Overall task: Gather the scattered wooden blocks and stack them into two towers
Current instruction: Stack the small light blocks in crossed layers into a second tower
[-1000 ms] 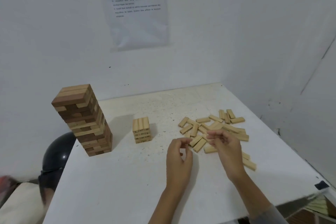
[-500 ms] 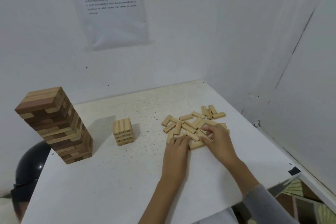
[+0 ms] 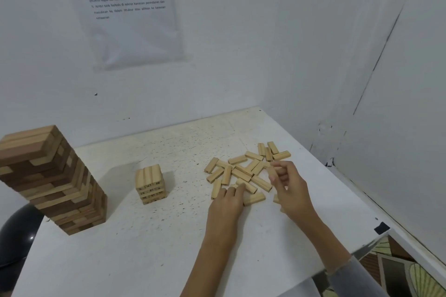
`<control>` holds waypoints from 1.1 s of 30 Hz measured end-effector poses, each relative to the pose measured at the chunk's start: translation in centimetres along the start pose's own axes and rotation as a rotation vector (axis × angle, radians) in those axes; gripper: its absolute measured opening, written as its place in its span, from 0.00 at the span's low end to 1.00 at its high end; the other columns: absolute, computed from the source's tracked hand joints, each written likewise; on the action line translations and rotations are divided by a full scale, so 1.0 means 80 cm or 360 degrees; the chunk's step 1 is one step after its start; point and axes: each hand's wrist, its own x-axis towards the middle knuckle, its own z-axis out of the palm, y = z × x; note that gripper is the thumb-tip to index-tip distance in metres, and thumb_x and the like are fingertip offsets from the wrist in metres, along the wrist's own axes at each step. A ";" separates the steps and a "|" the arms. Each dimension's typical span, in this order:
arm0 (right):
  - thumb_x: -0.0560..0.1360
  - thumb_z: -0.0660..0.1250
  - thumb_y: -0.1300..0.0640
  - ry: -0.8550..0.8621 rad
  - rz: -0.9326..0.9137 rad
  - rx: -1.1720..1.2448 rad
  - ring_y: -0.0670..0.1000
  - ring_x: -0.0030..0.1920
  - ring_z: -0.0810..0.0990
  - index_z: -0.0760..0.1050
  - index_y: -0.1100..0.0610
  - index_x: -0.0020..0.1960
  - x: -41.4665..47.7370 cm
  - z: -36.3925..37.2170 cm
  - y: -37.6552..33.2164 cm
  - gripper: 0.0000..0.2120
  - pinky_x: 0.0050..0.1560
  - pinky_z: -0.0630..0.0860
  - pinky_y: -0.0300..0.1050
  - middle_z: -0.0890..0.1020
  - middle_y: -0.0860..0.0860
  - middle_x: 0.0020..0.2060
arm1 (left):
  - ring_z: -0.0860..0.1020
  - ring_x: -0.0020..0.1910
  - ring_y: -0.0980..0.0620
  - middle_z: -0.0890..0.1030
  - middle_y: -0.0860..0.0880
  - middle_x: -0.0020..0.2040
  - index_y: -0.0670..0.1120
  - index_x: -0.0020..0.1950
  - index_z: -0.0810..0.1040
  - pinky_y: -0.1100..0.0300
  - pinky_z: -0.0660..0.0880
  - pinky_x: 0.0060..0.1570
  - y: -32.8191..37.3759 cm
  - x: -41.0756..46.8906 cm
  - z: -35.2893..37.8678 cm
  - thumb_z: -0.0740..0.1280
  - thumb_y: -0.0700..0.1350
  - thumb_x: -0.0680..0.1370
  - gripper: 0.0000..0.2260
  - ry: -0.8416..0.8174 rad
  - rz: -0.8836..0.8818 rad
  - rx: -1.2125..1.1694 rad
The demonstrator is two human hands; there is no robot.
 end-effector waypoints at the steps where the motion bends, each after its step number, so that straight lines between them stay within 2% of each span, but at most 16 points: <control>1: 0.80 0.59 0.66 -0.0034 -0.0003 -0.0004 0.47 0.42 0.77 0.72 0.51 0.58 0.002 -0.002 0.001 0.13 0.42 0.72 0.28 0.77 0.54 0.43 | 0.75 0.28 0.56 0.77 0.56 0.31 0.49 0.46 0.84 0.68 0.60 0.20 0.001 0.002 -0.002 0.83 0.38 0.40 0.35 0.0039 -0.0013 0.0007; 3: 0.80 0.53 0.71 -0.0110 -0.0009 -0.0060 0.46 0.42 0.77 0.72 0.48 0.58 0.007 -0.004 0.002 0.20 0.44 0.71 0.29 0.74 0.53 0.46 | 0.76 0.29 0.56 0.77 0.54 0.32 0.48 0.50 0.83 0.67 0.62 0.21 0.001 0.004 -0.004 0.83 0.35 0.47 0.32 0.0137 -0.0066 -0.0139; 5: 0.78 0.52 0.74 -0.0147 -0.0023 -0.0121 0.46 0.44 0.75 0.75 0.47 0.55 0.016 -0.006 0.003 0.24 0.47 0.71 0.31 0.71 0.52 0.47 | 0.79 0.36 0.53 0.79 0.51 0.41 0.46 0.58 0.80 0.64 0.70 0.27 0.001 0.006 -0.003 0.79 0.32 0.61 0.27 0.0215 -0.0115 -0.0442; 7: 0.78 0.59 0.70 -0.0181 0.0006 -0.0210 0.45 0.46 0.74 0.76 0.50 0.56 0.027 -0.005 0.002 0.17 0.48 0.72 0.30 0.70 0.51 0.48 | 0.77 0.44 0.52 0.77 0.50 0.49 0.46 0.66 0.75 0.60 0.74 0.38 0.001 0.011 -0.006 0.69 0.34 0.75 0.20 0.0238 -0.0222 -0.0637; 8: 0.77 0.63 0.65 -0.0179 0.0014 -0.0323 0.46 0.47 0.73 0.77 0.50 0.57 0.035 -0.003 0.005 0.14 0.50 0.73 0.31 0.70 0.50 0.48 | 0.75 0.45 0.54 0.74 0.52 0.51 0.47 0.68 0.73 0.62 0.73 0.41 0.000 0.012 -0.006 0.64 0.37 0.79 0.18 0.0234 -0.0287 -0.0744; 10: 0.75 0.69 0.56 -0.0136 0.0020 -0.0681 0.49 0.53 0.73 0.77 0.48 0.59 0.048 0.001 0.010 0.13 0.57 0.71 0.41 0.71 0.49 0.50 | 0.72 0.47 0.58 0.70 0.55 0.51 0.50 0.68 0.72 0.68 0.70 0.43 -0.001 0.015 -0.007 0.59 0.40 0.82 0.15 0.0216 -0.0354 -0.0930; 14: 0.71 0.70 0.38 -0.0133 0.0047 -0.1223 0.52 0.59 0.69 0.76 0.47 0.61 0.063 0.011 0.003 0.23 0.59 0.62 0.43 0.73 0.50 0.56 | 0.72 0.52 0.62 0.70 0.55 0.53 0.52 0.62 0.74 0.72 0.67 0.49 0.000 0.020 -0.006 0.56 0.45 0.83 0.11 0.0183 -0.0473 -0.1224; 17: 0.70 0.67 0.33 -0.0178 0.0058 -0.1439 0.52 0.61 0.68 0.74 0.46 0.64 0.067 0.018 -0.003 0.28 0.59 0.62 0.43 0.72 0.50 0.58 | 0.72 0.52 0.64 0.71 0.56 0.54 0.53 0.60 0.75 0.75 0.67 0.50 0.002 0.025 -0.004 0.57 0.46 0.83 0.10 0.0158 -0.0572 -0.1375; 19: 0.70 0.66 0.32 -0.0196 0.0062 -0.1490 0.52 0.61 0.67 0.74 0.45 0.65 0.069 0.020 -0.004 0.28 0.59 0.62 0.43 0.72 0.50 0.58 | 0.73 0.52 0.64 0.72 0.56 0.54 0.53 0.60 0.76 0.74 0.68 0.50 0.004 0.026 -0.002 0.58 0.46 0.83 0.09 0.0150 -0.0590 -0.1427; 24: 0.66 0.73 0.35 -0.0190 0.0121 -0.1288 0.52 0.62 0.66 0.74 0.46 0.60 0.070 0.020 -0.003 0.27 0.58 0.60 0.43 0.71 0.49 0.58 | 0.74 0.50 0.64 0.74 0.55 0.54 0.51 0.61 0.77 0.73 0.69 0.46 0.007 0.029 -0.001 0.60 0.47 0.82 0.10 0.0182 -0.0604 -0.1462; 27: 0.64 0.78 0.43 -0.0127 0.0047 -0.1033 0.50 0.59 0.69 0.73 0.46 0.55 0.067 0.023 -0.001 0.23 0.52 0.59 0.41 0.73 0.46 0.52 | 0.75 0.49 0.63 0.75 0.54 0.53 0.51 0.60 0.77 0.72 0.70 0.45 0.008 0.029 -0.004 0.61 0.47 0.82 0.09 0.0225 -0.0608 -0.1526; 31: 0.66 0.78 0.57 -0.0069 -0.0111 -0.0657 0.50 0.52 0.78 0.70 0.44 0.46 0.055 0.033 0.004 0.20 0.53 0.71 0.46 0.79 0.39 0.40 | 0.77 0.46 0.58 0.78 0.51 0.50 0.54 0.58 0.78 0.68 0.73 0.45 0.003 0.026 -0.006 0.64 0.47 0.81 0.08 0.0318 -0.0671 -0.1634; 33: 0.70 0.74 0.61 0.0011 -0.0197 -0.0476 0.47 0.49 0.78 0.72 0.44 0.46 0.048 0.035 0.002 0.15 0.48 0.72 0.36 0.80 0.40 0.37 | 0.77 0.47 0.59 0.78 0.51 0.51 0.53 0.58 0.79 0.66 0.74 0.46 0.000 0.023 -0.010 0.64 0.46 0.81 0.08 0.0365 -0.0702 -0.1670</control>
